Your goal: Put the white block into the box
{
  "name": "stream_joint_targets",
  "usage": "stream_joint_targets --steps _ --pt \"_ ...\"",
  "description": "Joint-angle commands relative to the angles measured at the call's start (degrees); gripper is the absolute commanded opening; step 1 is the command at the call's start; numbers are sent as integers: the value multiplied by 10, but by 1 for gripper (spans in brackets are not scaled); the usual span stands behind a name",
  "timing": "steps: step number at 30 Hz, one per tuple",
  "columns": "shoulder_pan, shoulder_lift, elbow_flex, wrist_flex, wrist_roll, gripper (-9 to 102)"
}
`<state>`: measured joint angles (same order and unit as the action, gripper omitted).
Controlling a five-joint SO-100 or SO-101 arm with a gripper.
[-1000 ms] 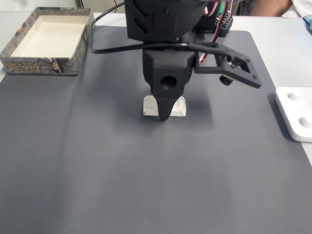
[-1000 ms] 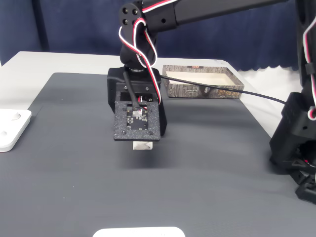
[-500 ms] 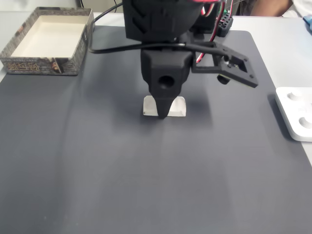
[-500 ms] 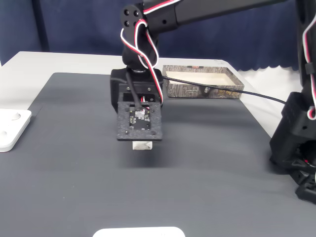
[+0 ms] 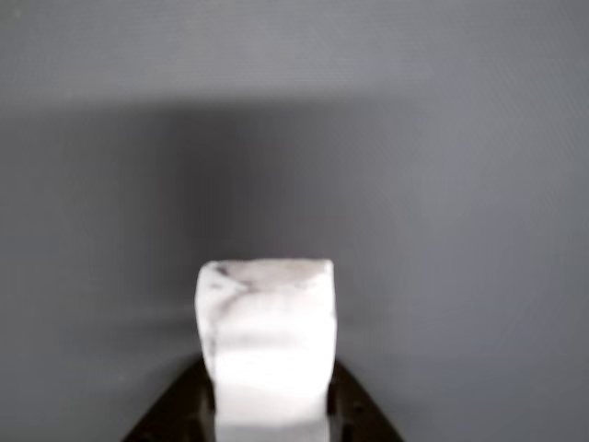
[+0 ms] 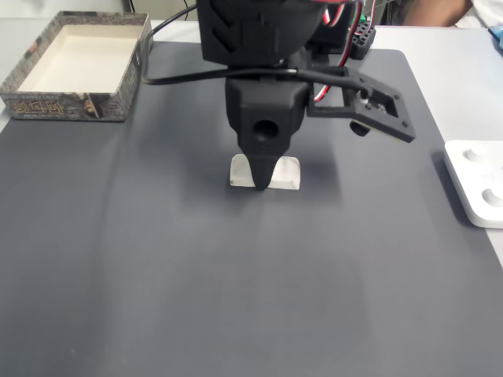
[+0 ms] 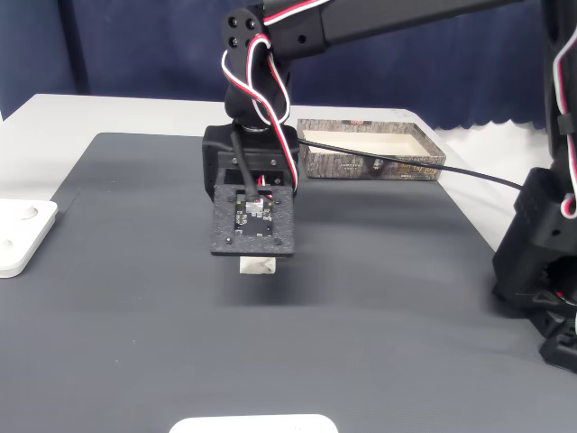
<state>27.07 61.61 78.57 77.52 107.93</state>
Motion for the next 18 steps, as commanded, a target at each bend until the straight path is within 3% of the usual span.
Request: stream_joint_targets --steps 1,18 --pt "6 30 0 -8 -11 0" --pt "11 114 11 -4 -46 -1"
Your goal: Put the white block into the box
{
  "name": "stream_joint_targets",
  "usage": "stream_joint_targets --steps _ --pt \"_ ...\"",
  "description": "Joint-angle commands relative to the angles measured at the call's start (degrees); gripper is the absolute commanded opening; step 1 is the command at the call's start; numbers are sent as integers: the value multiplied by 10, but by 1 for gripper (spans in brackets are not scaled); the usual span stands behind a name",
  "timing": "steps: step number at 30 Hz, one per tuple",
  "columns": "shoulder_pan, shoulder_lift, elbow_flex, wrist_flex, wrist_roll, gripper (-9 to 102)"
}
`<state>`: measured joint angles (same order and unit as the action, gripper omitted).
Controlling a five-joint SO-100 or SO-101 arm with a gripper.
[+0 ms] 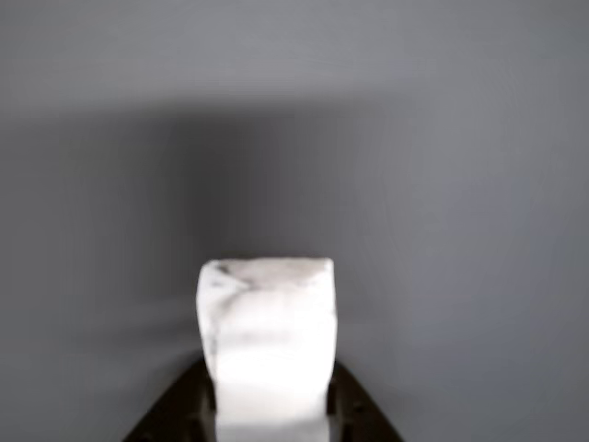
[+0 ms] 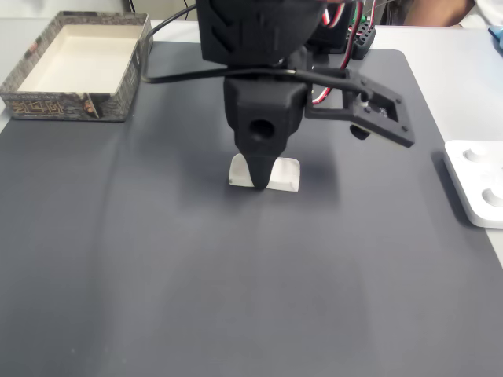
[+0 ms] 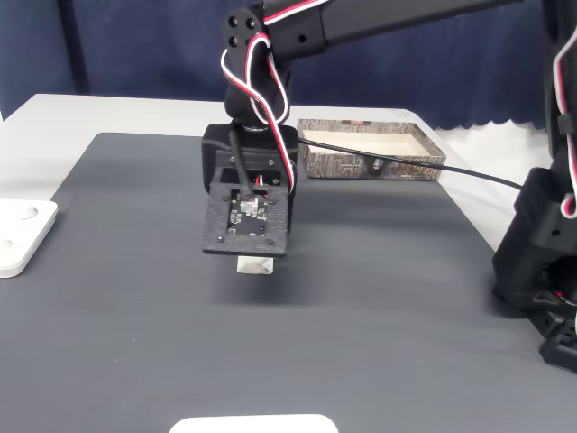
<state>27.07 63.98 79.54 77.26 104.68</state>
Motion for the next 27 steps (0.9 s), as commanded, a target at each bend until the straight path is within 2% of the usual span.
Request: stream_joint_targets --steps 1,16,27 --pt "11 105 11 -1 -20 -1" --pt "61 250 45 87 -82 -1" --pt "191 304 36 145 -193 -2"
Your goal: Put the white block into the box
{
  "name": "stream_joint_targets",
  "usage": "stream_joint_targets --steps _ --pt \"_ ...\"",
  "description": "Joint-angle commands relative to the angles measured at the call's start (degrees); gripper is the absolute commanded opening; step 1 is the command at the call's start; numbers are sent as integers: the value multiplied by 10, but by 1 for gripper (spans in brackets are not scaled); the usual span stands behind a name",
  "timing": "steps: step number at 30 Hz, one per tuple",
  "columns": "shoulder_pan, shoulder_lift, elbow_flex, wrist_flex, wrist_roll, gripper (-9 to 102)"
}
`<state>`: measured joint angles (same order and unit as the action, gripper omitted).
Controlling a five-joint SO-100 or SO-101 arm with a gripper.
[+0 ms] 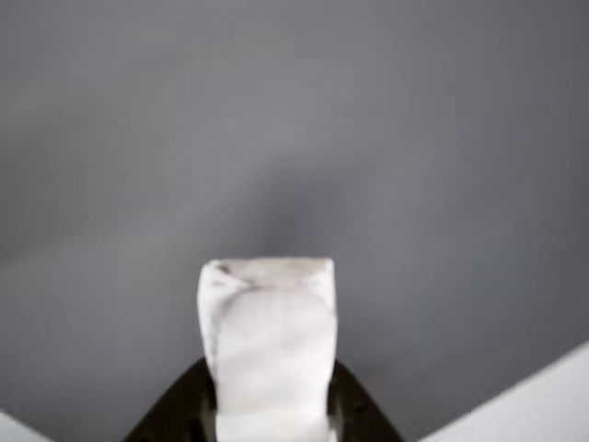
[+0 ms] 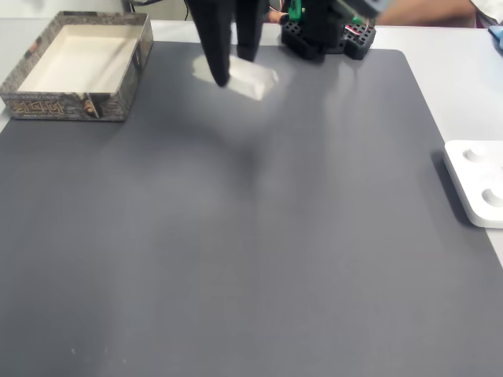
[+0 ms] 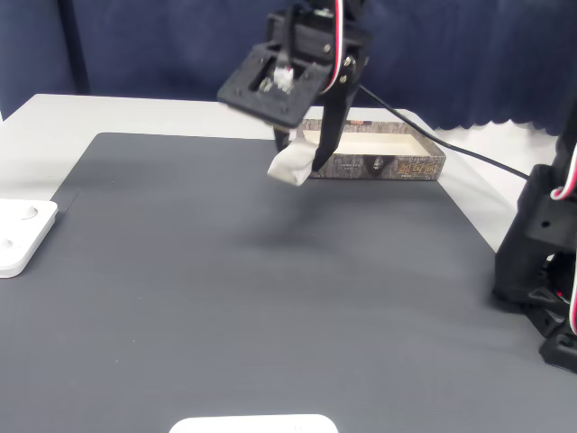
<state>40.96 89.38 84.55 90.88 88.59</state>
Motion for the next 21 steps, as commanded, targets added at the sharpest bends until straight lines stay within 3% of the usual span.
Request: stream_joint_targets --steps 1,5,10,21 --pt "64 50 -14 8 -40 -2" --pt "128 51 -5 10 -104 -2" --pt "222 34 -19 22 -101 -2" --pt "376 -60 -148 21 -6 -2"
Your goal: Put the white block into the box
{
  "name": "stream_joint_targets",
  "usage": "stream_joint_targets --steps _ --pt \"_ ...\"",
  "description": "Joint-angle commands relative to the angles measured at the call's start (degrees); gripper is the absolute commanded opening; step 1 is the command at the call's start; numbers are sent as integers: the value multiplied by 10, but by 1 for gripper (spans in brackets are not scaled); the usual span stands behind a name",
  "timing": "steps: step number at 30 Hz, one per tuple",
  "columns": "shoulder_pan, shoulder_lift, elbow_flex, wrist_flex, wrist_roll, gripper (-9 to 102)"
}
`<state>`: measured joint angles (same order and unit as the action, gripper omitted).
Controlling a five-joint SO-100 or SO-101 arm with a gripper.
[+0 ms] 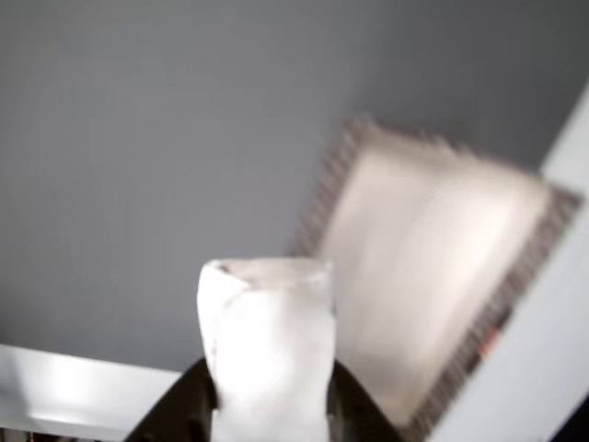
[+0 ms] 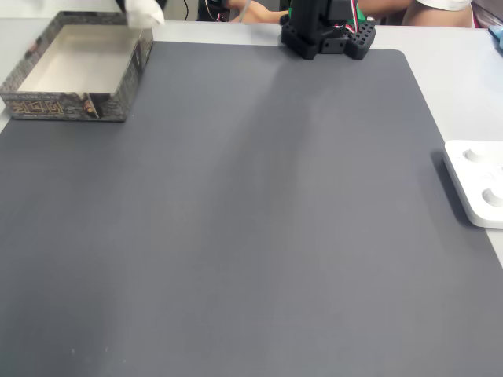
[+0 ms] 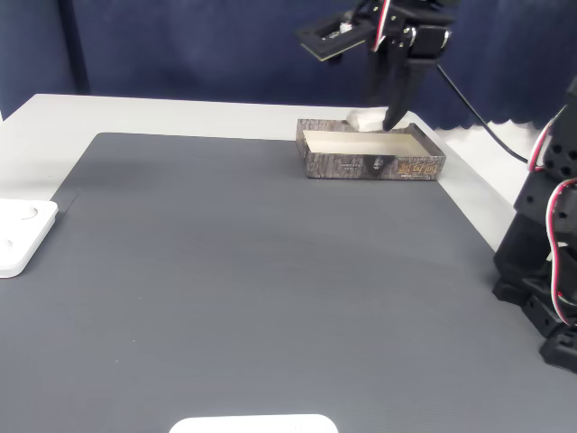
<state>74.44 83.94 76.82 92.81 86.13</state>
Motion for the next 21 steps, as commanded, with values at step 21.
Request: stream_joint_targets --steps 21 --pt "61 -150 -175 -37 -117 -2"
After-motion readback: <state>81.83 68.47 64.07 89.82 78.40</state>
